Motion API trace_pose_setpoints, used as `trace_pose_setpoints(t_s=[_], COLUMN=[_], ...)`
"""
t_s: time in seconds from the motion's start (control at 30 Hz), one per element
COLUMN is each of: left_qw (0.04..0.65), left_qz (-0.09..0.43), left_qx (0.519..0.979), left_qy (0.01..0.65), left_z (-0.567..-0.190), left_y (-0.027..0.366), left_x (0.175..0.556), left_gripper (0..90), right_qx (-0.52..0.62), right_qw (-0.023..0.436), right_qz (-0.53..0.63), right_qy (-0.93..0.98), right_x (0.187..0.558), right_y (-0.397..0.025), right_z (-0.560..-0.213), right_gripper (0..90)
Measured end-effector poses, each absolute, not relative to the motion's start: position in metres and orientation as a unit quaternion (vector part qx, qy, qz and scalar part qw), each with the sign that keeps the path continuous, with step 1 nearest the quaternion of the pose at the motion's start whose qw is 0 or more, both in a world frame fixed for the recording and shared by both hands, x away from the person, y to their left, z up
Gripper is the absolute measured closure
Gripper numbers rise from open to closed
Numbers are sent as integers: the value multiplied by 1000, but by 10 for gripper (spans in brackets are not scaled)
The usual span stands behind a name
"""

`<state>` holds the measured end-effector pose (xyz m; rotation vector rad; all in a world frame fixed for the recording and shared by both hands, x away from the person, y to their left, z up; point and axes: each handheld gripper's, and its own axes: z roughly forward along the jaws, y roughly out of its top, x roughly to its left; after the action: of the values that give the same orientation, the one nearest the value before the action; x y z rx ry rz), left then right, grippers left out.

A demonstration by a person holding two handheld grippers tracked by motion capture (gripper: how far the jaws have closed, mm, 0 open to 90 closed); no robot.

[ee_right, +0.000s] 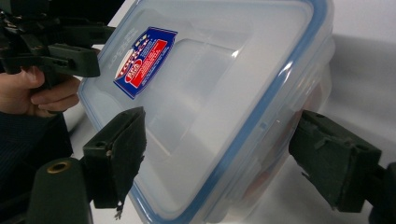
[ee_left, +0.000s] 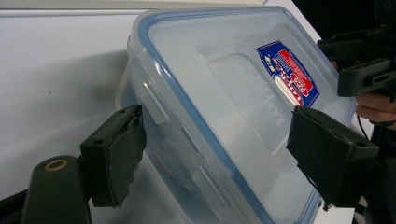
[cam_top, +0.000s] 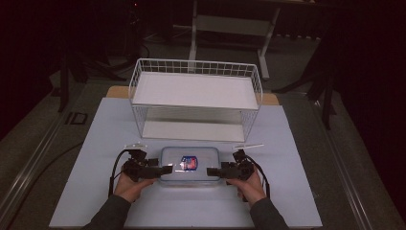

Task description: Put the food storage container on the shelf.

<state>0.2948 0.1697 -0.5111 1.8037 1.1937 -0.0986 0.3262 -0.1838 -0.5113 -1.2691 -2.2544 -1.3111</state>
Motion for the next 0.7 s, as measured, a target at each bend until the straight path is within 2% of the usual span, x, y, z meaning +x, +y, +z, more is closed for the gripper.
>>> trace_pose_setpoints(t_s=[0.33, 0.5, 0.7], left_qw=[476, 481, 489], left_qz=[-66, -68, -97], left_qx=[718, 717, 707], left_qy=[503, 500, 502], left_z=[-512, -509, -509], left_y=[177, 182, 185], left_x=[296, 288, 279], left_gripper=[286, 349, 405], right_qx=[-445, -437, -434], right_qw=[134, 120, 118], right_qz=[-454, -460, -471], right_qy=[-760, -764, -759], right_x=[324, 317, 309], right_y=[-188, -191, -197], right_z=[-512, -508, -504], right_gripper=[239, 299, 396])
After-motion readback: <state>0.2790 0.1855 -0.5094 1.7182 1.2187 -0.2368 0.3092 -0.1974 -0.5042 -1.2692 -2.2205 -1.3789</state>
